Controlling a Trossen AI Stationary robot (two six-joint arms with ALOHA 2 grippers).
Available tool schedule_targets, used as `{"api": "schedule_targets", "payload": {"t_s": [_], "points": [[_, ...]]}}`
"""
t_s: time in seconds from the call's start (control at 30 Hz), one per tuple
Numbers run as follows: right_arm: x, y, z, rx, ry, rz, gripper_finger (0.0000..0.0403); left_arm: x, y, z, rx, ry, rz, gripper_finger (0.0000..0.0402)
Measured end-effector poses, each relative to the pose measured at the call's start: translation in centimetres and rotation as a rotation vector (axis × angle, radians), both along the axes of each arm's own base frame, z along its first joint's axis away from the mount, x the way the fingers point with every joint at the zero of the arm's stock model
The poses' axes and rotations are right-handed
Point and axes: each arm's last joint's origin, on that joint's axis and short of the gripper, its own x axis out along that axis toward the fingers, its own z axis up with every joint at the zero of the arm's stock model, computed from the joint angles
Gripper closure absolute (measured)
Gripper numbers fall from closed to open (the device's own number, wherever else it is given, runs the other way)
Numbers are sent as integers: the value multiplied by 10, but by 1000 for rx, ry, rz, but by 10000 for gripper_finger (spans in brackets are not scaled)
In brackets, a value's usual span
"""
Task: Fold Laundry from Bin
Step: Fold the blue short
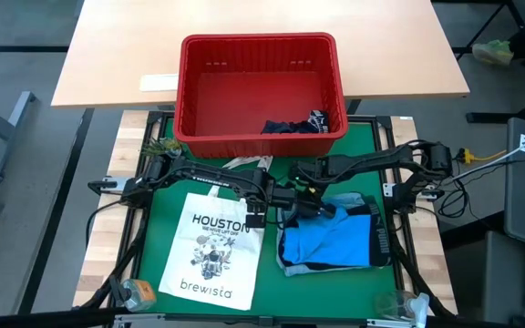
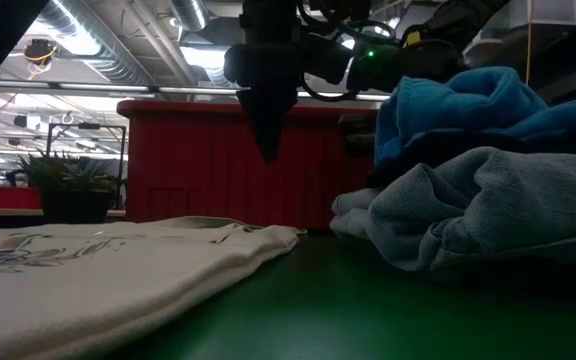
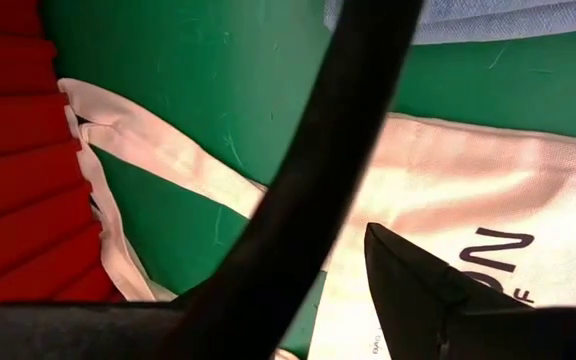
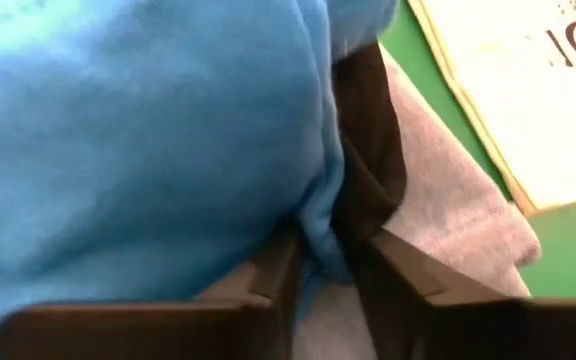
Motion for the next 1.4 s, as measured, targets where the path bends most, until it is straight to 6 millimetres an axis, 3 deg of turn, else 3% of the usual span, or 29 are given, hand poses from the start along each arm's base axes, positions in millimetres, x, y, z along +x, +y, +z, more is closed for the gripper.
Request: {"api": "schedule_targets", "payload": {"t_s": [0.2, 0.67, 0.83, 1.13, 1.4], "points": [[-1, -2, 1, -84, 41, -30, 393, 0, 0, 0, 0, 2, 1, 272], [11, -9, 71, -274, 168, -66, 391, 3, 0, 0, 0, -32, 2, 272], [11, -9, 75, -276, 174, -66, 396, 7, 0, 0, -4, -69, 2, 272], [7, -8, 76, -268, 193, -35, 398, 32, -4, 6, -56, -366, 67, 272], [2, -8, 75, -270, 248, -30, 397, 33, -3, 7, -63, -403, 160, 272]]}}
